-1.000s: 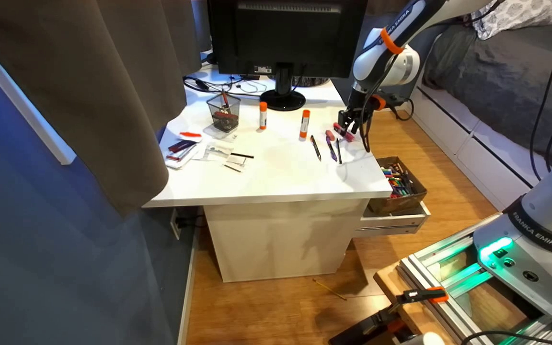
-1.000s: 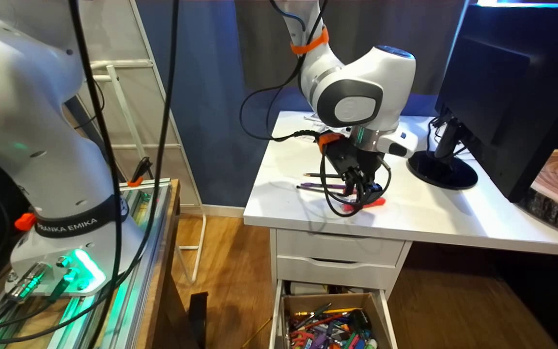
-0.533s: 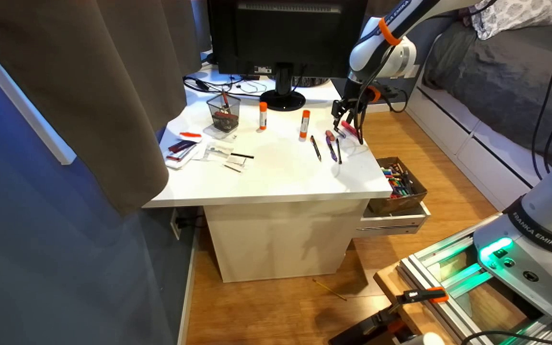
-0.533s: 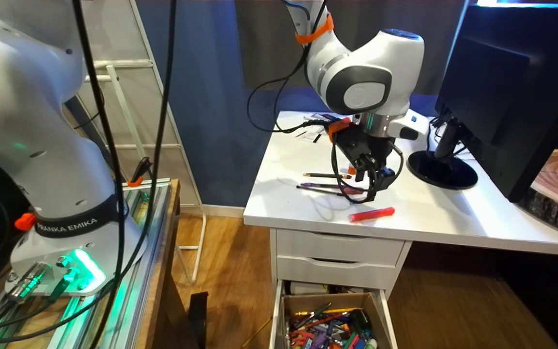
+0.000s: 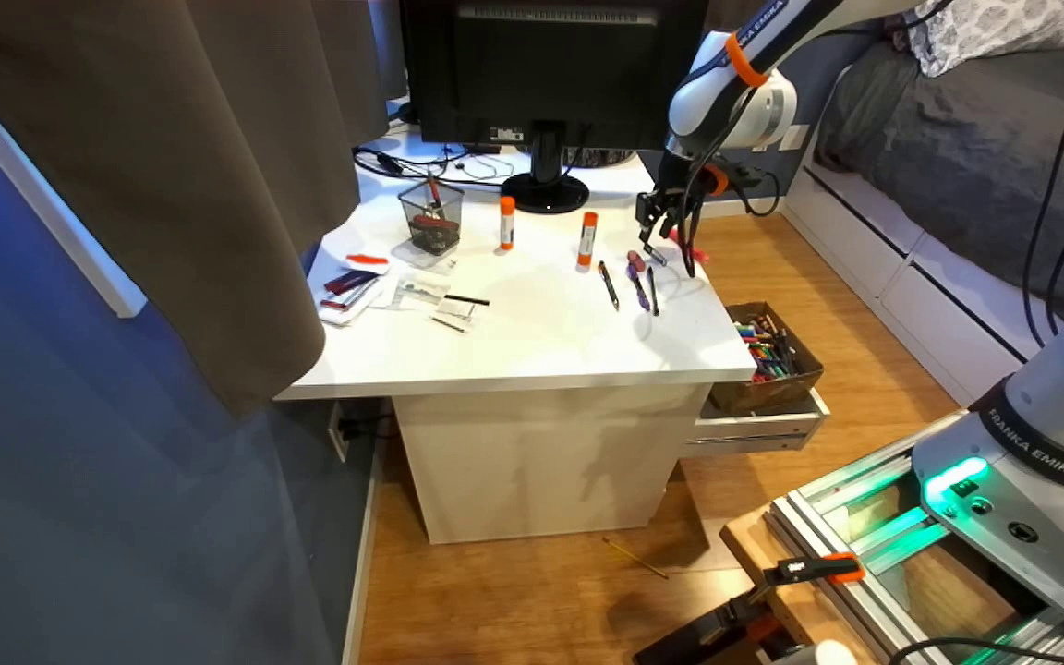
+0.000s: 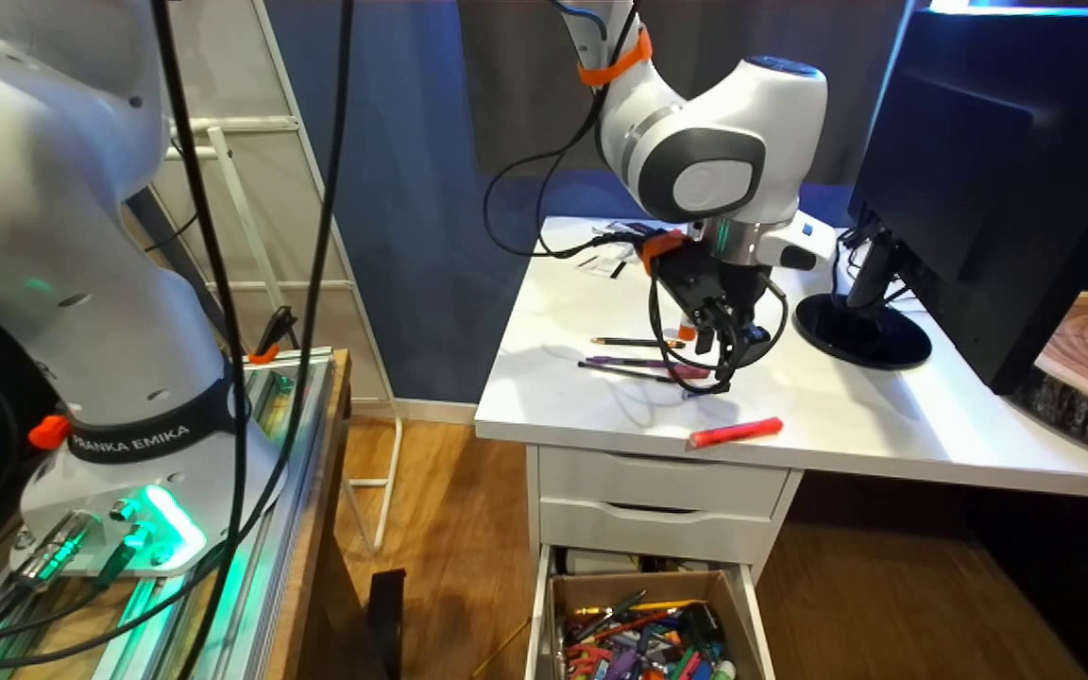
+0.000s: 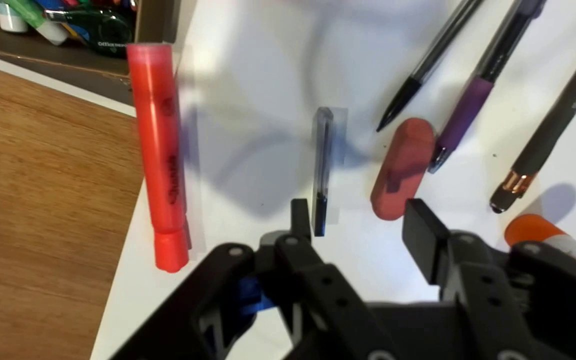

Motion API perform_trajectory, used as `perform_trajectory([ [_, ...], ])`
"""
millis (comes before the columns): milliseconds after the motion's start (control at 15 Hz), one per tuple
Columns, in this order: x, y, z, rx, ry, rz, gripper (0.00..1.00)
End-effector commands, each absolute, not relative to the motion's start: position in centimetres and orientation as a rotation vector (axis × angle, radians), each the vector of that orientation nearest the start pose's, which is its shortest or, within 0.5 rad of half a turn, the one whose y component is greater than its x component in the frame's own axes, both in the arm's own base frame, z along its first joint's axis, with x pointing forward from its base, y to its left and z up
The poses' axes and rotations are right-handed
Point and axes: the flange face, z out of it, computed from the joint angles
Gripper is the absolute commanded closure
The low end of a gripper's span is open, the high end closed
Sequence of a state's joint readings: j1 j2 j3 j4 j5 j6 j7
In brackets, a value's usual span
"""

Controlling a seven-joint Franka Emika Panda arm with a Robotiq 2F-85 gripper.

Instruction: Take the marker out of the drawer

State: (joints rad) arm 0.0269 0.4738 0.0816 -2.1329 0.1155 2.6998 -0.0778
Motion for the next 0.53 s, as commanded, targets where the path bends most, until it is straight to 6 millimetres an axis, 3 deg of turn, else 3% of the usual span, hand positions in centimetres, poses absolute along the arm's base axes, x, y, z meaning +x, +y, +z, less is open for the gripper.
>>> perform_trajectory([
  [0,57.82,6.10,18.29,-3.044,-0.107,-0.131,0.48],
  [467,57.66,5.73,17.47,-3.056,-0.099,-0.107,0.54],
])
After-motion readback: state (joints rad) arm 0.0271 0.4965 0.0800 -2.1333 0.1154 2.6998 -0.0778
